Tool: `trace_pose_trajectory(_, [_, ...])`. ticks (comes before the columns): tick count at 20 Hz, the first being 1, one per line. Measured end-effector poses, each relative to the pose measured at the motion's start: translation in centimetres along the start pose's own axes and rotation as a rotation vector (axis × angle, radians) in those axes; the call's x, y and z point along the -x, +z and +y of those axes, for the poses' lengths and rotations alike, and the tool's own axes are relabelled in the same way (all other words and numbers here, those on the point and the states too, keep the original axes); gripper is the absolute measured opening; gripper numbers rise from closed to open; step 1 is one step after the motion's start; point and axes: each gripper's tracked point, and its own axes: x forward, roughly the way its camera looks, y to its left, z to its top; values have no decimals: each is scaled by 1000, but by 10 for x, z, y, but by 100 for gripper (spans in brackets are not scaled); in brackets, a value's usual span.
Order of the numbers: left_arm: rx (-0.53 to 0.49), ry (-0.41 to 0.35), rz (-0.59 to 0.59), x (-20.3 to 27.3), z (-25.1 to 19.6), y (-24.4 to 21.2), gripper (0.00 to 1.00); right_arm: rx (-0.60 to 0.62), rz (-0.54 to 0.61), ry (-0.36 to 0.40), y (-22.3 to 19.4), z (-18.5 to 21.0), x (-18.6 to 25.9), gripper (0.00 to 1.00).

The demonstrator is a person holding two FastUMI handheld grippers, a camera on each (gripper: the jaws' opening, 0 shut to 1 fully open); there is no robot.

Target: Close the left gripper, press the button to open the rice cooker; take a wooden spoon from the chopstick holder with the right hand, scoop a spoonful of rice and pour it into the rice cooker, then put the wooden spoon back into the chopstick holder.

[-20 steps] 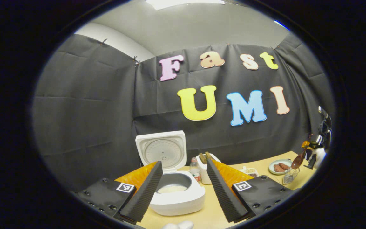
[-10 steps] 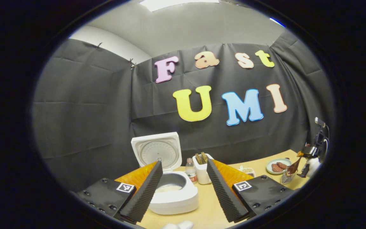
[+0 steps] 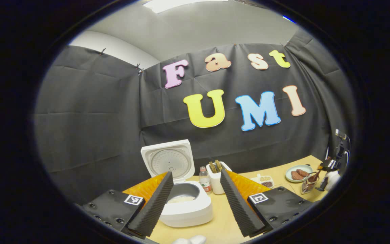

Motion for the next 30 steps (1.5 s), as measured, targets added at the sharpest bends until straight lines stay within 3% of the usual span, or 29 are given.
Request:
trace_pose_trajectory(3, [9, -6, 7, 1, -2, -1, 99, 29, -9, 0, 2, 0, 5, 17])
trace_pose_trajectory(5, [8, -8, 2, 1, -2, 1, 98, 48, -31, 8, 7, 2, 11, 23])
trace_pose_trajectory(6, [7, -9, -3, 1, -1, 2, 99, 54, -35, 23, 9, 5, 15, 38])
trace_pose_trajectory(9, [9, -10, -9, 3, 2, 6, 99, 102, -94, -17, 34, -5, 37, 97])
trace_pose_trajectory(14, [7, -10, -21, -4, 14, 11, 99, 235, -253, 14, 93, 20, 107, 98])
trace_pose_trajectory(19, [27, 11, -41, -36, 38, 25, 99, 381, -359, 156, 125, 96, 194, 98])
trace_pose_trajectory(24, [53, 51, -57, -90, 65, 49, 98, 544, -387, 312, 104, 160, 269, 97])
trace_pose_trajectory(30, [106, 83, -44, -176, 101, 70, 99, 666, -335, 459, 59, 208, 319, 98])
